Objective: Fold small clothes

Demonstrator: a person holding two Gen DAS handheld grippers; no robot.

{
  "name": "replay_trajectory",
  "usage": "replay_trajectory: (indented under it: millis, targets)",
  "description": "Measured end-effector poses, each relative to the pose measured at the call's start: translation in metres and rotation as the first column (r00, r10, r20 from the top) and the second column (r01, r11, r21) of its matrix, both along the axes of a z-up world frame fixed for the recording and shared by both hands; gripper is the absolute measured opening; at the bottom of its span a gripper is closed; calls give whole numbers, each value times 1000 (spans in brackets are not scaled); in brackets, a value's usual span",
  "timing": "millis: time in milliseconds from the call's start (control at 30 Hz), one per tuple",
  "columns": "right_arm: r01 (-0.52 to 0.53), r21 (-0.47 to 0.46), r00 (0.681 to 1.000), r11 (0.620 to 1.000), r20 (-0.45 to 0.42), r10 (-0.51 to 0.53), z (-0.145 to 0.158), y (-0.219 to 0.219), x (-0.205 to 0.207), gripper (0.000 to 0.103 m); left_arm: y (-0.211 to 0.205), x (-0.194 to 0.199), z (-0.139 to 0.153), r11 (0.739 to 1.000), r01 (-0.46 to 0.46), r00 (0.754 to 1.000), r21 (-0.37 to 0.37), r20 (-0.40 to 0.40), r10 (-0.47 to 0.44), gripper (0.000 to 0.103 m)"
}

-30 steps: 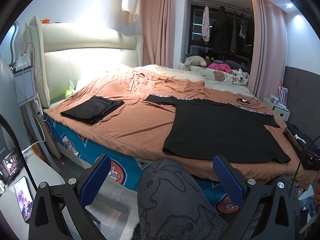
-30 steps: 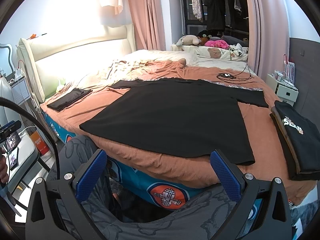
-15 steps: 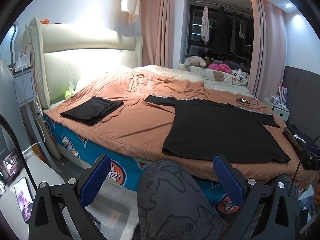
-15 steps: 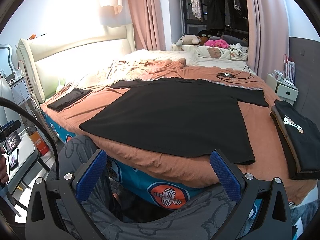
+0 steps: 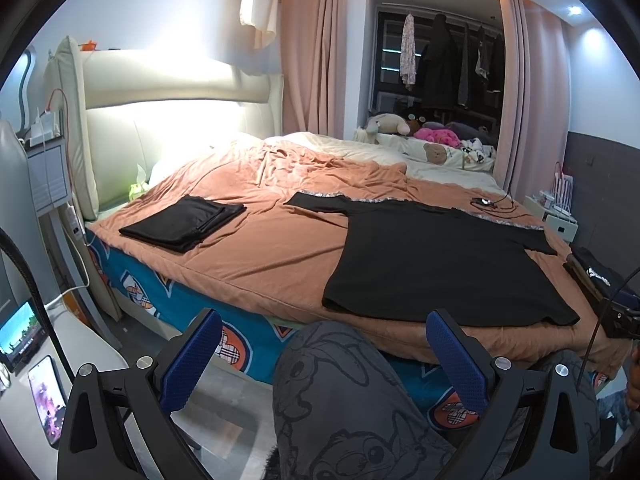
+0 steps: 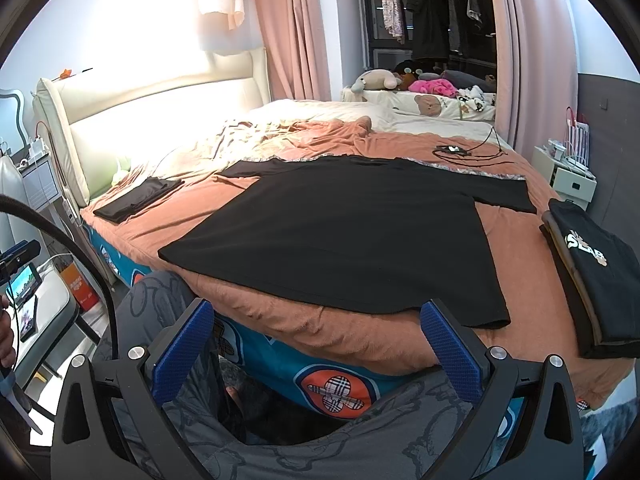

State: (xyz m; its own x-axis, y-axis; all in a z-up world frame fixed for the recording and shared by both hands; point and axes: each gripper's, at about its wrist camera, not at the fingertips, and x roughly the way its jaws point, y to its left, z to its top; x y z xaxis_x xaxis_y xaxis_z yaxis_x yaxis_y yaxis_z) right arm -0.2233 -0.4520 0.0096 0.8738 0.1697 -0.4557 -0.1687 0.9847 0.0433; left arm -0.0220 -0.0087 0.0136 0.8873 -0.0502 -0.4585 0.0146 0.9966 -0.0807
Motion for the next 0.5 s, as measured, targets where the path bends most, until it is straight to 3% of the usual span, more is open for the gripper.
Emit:
replay_trajectory:
  millis: [500]
  targets:
    - [-5, 5, 1000, 1000, -8, 5, 6, -2, 3, 103, 1, 1, 3, 1000, -3, 1000, -19, 11, 4, 102]
